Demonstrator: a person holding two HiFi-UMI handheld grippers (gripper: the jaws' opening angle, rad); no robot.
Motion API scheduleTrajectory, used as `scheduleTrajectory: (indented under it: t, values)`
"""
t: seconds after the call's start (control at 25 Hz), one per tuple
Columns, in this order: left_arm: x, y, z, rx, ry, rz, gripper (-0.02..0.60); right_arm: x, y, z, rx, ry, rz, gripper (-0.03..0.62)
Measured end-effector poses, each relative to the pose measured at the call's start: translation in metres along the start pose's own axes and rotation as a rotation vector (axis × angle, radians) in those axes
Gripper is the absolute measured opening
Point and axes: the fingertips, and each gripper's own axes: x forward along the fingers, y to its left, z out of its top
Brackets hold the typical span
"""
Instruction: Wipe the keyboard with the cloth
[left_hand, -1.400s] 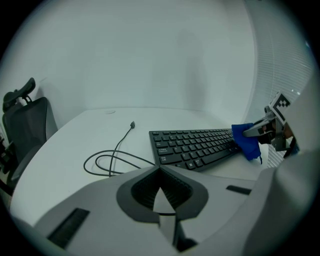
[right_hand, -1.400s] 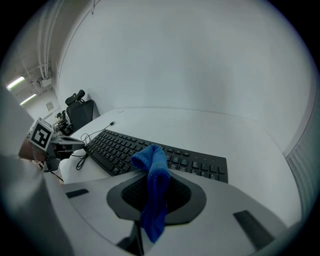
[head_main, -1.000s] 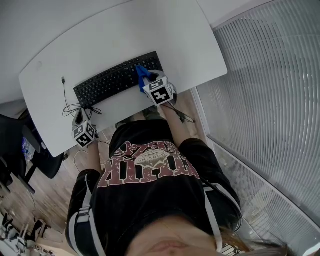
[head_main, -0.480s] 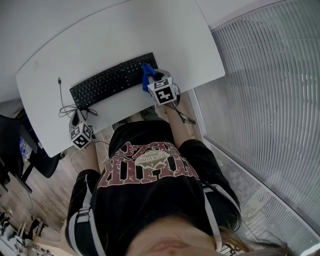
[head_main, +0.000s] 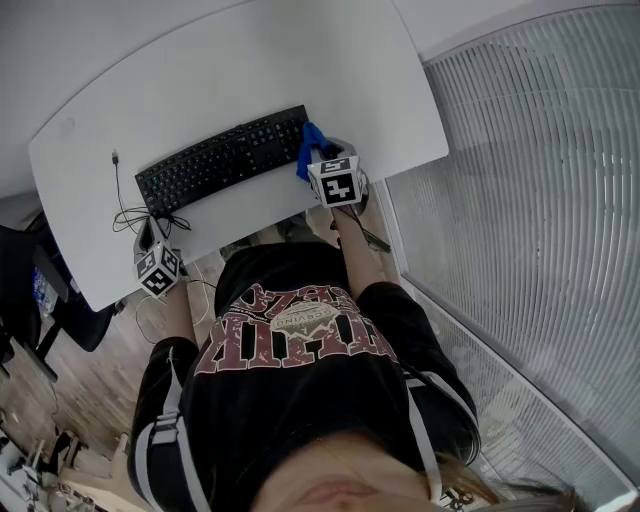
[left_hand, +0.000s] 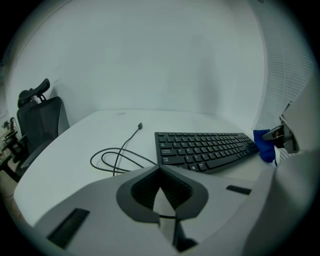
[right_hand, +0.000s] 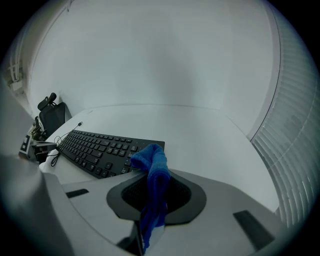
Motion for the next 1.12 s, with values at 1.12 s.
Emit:
scheduleTrajectory:
  t: [1.12]
  values:
    - [-0.008,-0.015,0.030,-0.038,-0.080,-0.033,0.029,0.009,0.053,0.043,-0.062,-0.084,0.111,0.064]
